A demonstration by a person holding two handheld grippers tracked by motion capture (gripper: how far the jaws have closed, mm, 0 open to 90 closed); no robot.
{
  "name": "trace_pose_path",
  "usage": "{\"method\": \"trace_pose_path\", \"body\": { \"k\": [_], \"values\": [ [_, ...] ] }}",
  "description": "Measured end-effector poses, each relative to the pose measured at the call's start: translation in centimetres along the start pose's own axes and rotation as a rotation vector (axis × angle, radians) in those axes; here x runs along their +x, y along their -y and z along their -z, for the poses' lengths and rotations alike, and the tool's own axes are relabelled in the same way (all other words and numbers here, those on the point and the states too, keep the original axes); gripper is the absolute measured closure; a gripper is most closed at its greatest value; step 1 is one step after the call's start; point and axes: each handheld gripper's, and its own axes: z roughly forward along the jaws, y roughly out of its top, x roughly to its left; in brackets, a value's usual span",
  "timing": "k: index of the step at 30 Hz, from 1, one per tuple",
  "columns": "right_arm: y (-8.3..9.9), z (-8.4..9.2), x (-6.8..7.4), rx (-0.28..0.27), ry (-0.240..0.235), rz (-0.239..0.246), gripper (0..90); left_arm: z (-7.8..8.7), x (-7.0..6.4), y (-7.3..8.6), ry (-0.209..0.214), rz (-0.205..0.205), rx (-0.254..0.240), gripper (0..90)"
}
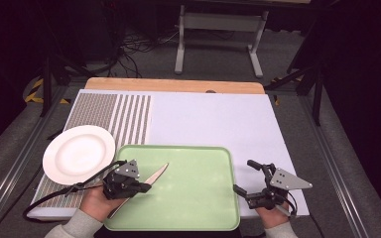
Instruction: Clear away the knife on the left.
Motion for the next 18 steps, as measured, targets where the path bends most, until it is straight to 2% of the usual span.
{"method": "trace_pose_path", "body": {
  "k": [8, 11, 12, 14, 18],
  "values": [
    [0.05, -0.07, -0.04, 0.002, -0.001, 0.002, 4.2, -0.36, 0.02, 0.09, -0.041, -0.021, 0.032, 90.0],
    [0.04, -0.05, -0.04, 0.002, 0.001, -0.001, 4.2, -0.51, 0.04, 0.13, -0.046, -0.019, 0.042, 90.0],
    [0.04, -0.06, -0.04, 0.002, 0.001, -0.001, 4.2, -0.5, 0.02, 0.15, -0.048, -0.008, 0.059, 90.0],
    [0.04, -0.06, -0.04, 0.003, 0.001, 0.0, 4.3, -0.63, 0.08, 0.19, -0.043, -0.011, 0.052, 90.0],
    [0.04, -0.02, -0.03, 0.003, 0.002, 0.0, 4.3, -0.52, 0.14, 0.16, -0.061, -0.019, 0.06, 90.0]
  ]
}}
